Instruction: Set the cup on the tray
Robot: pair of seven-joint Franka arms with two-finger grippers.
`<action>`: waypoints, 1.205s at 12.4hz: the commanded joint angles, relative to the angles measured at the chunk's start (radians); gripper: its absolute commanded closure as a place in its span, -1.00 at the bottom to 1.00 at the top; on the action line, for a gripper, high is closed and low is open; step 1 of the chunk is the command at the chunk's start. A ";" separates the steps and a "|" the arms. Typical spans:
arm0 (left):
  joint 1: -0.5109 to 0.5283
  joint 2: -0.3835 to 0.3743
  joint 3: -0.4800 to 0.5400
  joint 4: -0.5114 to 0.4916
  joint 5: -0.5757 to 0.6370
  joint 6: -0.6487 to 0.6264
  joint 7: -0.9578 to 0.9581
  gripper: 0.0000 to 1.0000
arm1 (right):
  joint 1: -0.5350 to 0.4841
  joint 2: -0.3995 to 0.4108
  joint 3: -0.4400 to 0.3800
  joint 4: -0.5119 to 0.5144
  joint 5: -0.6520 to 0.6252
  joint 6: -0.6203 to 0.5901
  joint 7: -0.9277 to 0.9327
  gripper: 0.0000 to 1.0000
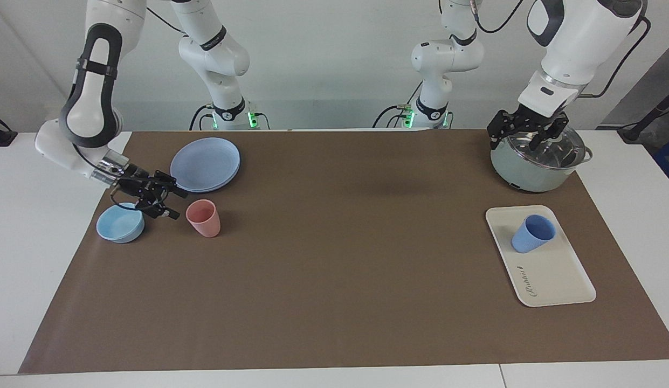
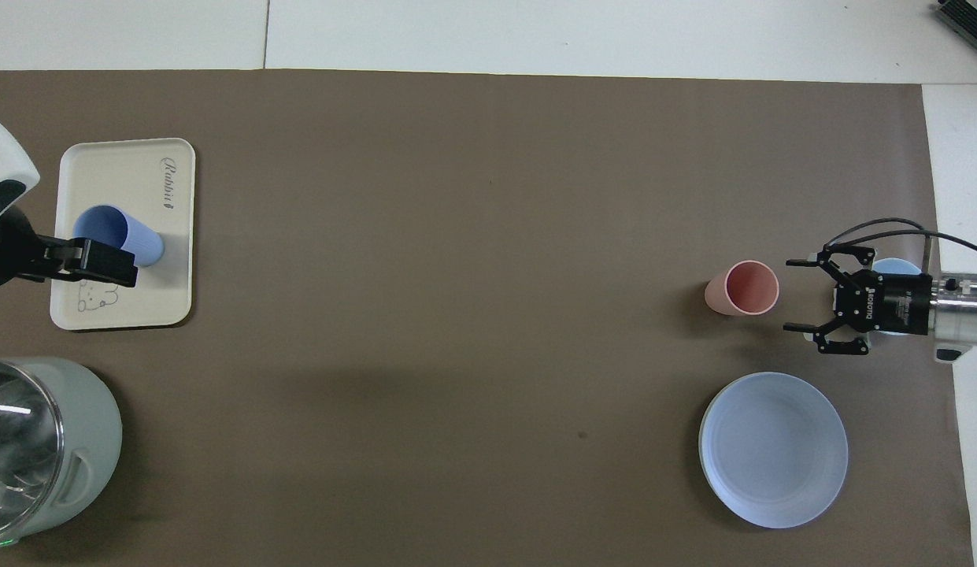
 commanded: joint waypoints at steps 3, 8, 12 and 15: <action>0.002 -0.037 -0.002 -0.048 0.021 0.029 -0.012 -1.00 | 0.060 -0.120 0.025 -0.001 -0.279 0.000 -0.168 -0.98; -0.001 -0.037 -0.002 -0.048 0.021 0.026 -0.013 -1.00 | 0.324 -0.168 0.028 0.057 -0.705 0.000 -0.273 -0.98; 0.043 -0.037 -0.028 -0.048 0.021 0.024 -0.013 -1.00 | 0.457 -0.168 0.028 0.181 -0.794 -0.042 -0.273 -0.99; 0.024 -0.037 -0.048 -0.048 0.021 0.026 -0.021 -1.00 | 0.491 -0.160 0.028 0.368 -0.887 -0.140 -0.278 -0.99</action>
